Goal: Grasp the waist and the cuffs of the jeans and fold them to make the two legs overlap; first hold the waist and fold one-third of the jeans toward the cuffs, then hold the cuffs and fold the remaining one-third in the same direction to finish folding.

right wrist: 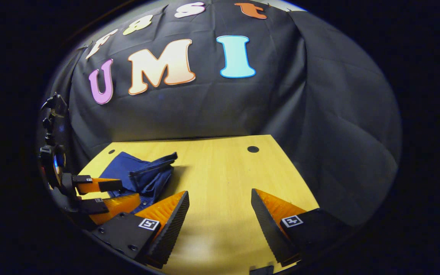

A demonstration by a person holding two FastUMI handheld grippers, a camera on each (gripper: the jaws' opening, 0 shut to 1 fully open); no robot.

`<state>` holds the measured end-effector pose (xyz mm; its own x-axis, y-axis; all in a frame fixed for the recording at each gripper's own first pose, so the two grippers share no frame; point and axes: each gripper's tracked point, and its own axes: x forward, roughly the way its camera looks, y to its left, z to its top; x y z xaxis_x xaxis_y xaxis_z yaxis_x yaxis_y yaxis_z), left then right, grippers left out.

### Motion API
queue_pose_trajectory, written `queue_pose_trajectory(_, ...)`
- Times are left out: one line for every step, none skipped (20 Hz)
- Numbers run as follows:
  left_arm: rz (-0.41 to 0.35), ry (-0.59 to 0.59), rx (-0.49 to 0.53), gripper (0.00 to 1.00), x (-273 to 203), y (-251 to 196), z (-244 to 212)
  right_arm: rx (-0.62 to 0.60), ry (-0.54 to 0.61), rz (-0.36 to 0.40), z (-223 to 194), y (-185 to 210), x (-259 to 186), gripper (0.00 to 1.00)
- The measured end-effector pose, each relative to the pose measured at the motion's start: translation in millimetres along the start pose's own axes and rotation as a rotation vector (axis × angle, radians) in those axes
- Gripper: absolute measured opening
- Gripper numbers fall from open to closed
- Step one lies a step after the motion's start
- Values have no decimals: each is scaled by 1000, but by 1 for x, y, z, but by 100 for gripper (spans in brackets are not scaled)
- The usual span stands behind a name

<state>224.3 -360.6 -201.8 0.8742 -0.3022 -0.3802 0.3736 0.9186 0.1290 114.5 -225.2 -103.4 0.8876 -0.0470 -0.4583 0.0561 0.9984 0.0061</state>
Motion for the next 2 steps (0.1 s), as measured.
queue_pose_trajectory(40,-18,-6,92,-12,18,1,6,-8,22,-1,10,-2,100)
queue_pose_trajectory(87,-33,-9,93,-24,38,3,10,-19,43,1,21,-4,99)
